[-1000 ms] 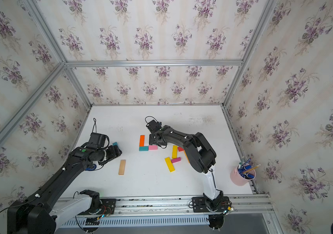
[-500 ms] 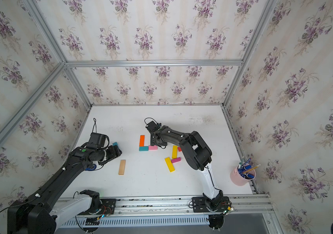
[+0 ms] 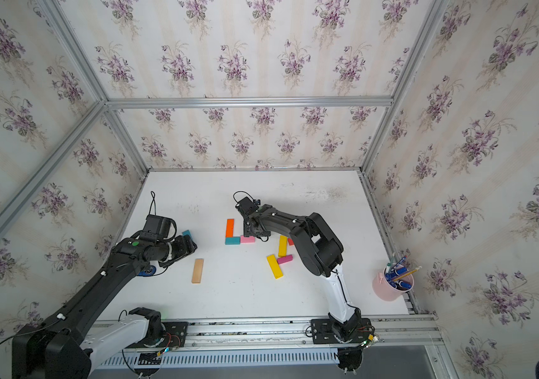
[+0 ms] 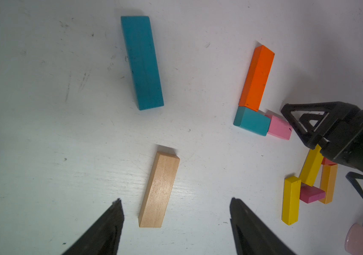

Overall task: Assemble the letter h with building blocks
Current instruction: Assemble the building block at the center of the board.

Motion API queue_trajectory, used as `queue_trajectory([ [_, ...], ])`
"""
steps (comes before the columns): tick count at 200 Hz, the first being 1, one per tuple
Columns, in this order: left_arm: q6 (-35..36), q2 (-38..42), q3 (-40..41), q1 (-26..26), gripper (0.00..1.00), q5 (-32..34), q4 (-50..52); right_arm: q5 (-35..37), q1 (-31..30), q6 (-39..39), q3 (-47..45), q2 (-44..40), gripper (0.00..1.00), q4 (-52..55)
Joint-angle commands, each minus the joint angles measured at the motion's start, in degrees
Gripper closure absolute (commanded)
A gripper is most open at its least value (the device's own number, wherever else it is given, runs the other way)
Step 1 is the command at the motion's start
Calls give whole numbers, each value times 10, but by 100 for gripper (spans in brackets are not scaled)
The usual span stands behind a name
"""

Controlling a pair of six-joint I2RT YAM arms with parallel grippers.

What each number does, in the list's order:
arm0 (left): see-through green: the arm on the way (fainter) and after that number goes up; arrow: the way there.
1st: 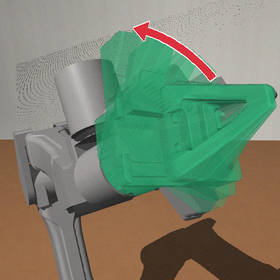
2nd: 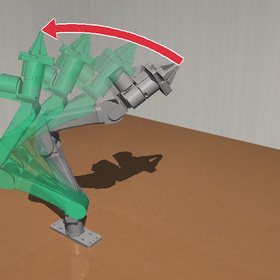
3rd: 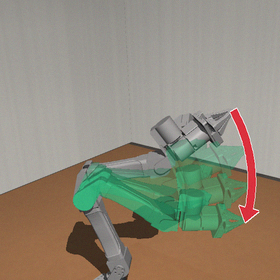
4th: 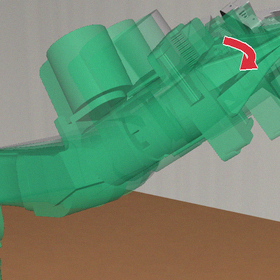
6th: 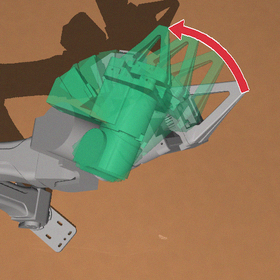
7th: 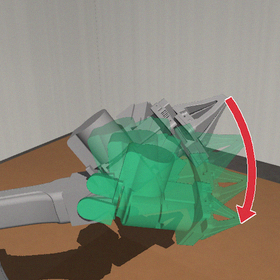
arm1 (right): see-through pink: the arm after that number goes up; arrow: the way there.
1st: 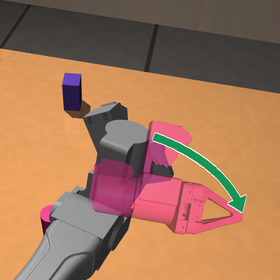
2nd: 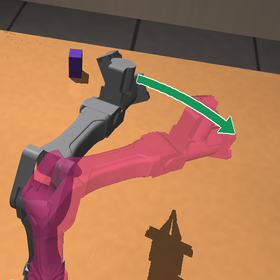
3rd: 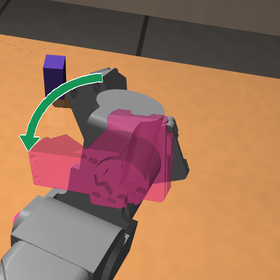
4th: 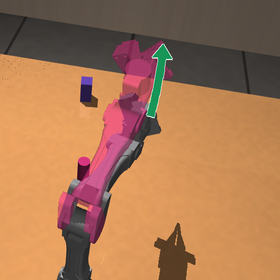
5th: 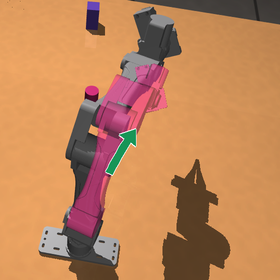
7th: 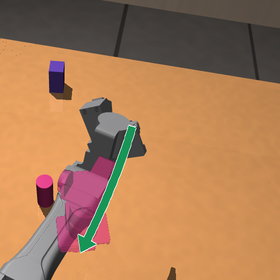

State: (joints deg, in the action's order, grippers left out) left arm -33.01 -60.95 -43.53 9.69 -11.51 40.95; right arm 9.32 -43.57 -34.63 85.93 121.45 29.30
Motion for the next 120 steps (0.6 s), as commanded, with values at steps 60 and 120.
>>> queue_trajectory([
  [60,6,-2,-2,-1,22,1,-1,-23,-7,2,-8,-4,34,15],
  [120,4,-2,2,-2,22,1,-4,-15,-13,2,-9,-5,34,18],
])
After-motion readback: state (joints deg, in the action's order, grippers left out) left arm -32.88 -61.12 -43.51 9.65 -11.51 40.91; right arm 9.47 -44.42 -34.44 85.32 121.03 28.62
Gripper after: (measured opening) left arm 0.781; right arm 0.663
